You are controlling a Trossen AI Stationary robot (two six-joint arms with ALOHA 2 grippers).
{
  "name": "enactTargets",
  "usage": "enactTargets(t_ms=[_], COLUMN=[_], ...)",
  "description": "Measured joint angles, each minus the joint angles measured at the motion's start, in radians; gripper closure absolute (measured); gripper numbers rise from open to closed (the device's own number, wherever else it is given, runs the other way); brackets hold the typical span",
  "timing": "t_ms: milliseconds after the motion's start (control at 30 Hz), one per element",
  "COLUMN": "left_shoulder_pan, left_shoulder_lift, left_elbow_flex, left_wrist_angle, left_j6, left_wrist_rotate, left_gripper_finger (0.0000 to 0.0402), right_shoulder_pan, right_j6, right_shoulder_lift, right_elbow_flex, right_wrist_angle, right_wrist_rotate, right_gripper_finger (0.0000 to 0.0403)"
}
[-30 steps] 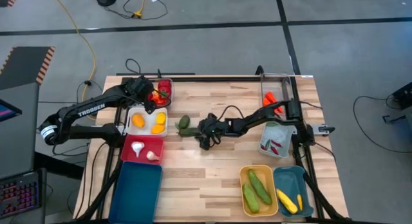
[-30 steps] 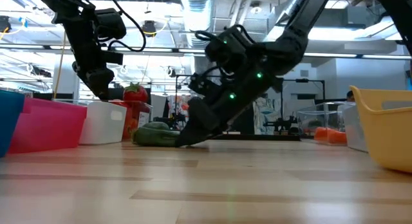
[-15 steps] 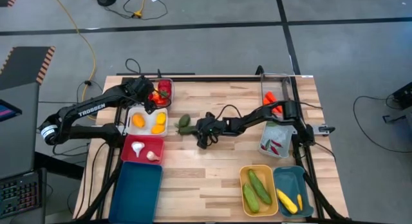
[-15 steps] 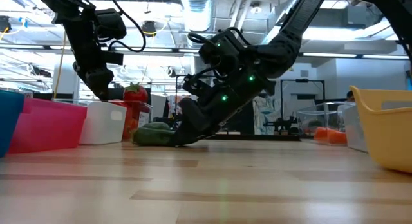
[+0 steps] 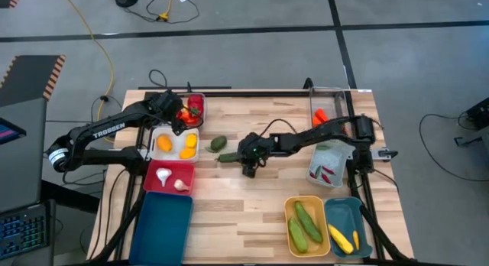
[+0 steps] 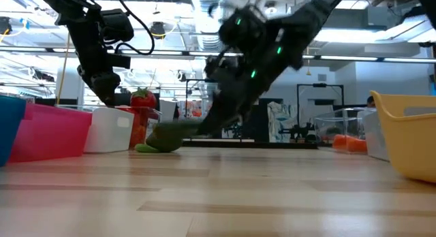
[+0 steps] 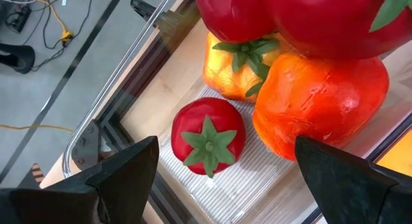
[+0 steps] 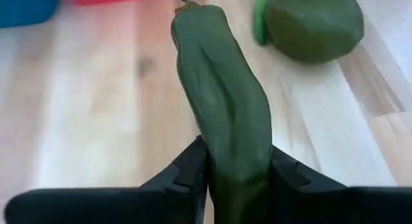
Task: Sort produce into baskets
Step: Put the green chili pepper into the gray bin
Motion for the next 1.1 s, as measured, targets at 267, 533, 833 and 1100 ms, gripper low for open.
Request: enactTargets(t_ms=[267,533,833,1100], left_shoulder_pan=[0.000,0.000,0.000,0.000], left_shoulder_lift=[0.000,0.000,0.000,0.000], left_elbow_flex=[0.000,0.000,0.000,0.000], left_wrist_angle=[0.000,0.001,0.013,0.044], left_j6=[0.000,0.000,-0.001,0.000], left_wrist_rotate=[0.000,0.000,0.000,-0.001], left_gripper_finger=[0.0049,0.0049,0.0049,0.0049], right_shoulder_pan=[0.034,0.111,0.228,0.295], right_j6=[0.052,0.325,0.679,0.714], right_shoulder_lift=[-0.339,-0.637,-0.769,-0.770], right_elbow_flex=[0.001,0.002,0.002,0.001], right_wrist_angle=[-0.480,-0.948,-1.455,-1.607], right_wrist_rotate=[-0.030,0.026,0.058,0.053], right_gripper_finger=[0.0274,0.0281,0.0278,0.0278])
